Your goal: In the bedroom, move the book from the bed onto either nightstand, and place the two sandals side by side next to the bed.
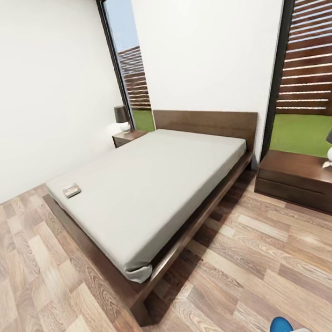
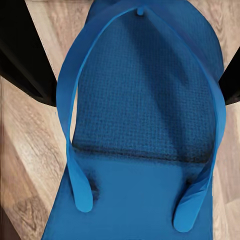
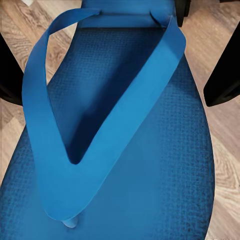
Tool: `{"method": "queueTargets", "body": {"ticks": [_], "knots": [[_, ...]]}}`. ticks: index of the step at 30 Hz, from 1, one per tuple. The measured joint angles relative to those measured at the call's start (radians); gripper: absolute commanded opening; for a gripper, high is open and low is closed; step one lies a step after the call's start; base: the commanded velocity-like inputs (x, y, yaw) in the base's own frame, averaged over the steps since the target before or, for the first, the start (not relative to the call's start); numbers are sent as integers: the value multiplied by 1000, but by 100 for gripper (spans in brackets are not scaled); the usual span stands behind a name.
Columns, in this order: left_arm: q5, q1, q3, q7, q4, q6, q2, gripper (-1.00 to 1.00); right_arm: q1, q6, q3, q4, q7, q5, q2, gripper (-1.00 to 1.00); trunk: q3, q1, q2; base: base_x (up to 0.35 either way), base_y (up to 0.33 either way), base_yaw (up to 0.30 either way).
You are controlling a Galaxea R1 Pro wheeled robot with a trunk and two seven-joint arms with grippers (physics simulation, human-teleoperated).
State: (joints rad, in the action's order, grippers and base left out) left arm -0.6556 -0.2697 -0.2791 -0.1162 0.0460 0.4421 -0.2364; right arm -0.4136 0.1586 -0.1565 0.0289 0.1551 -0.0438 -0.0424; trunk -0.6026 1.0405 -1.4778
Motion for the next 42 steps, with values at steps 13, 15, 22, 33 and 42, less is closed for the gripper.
{"method": "queueTargets", "body": {"ticks": [13,15,22,33,42], "knots": [[-1,0,-16,31,-1,2,9,-100,0,0,0,0,0,-1,1,-100,41,-50,91,0,0,0],[0,0,-18,32,-1,2,11,-100,0,0,0,-1,0,-1,1,-100,47,-58,105,0,0,0],[-1,0,-44,33,-1,2,14,-100,0,0,-1,-2,0,-1,3,-100,69,-84,154,0,0,0],[-1,0,-50,33,-1,2,20,-100,0,0,-1,-2,0,0,8,-100,103,-127,231,0,0,0],[-1,0,-51,33,-1,2,21,-100,0,0,-1,-2,0,0,9,-100,132,-161,294,0,0,0]]}}
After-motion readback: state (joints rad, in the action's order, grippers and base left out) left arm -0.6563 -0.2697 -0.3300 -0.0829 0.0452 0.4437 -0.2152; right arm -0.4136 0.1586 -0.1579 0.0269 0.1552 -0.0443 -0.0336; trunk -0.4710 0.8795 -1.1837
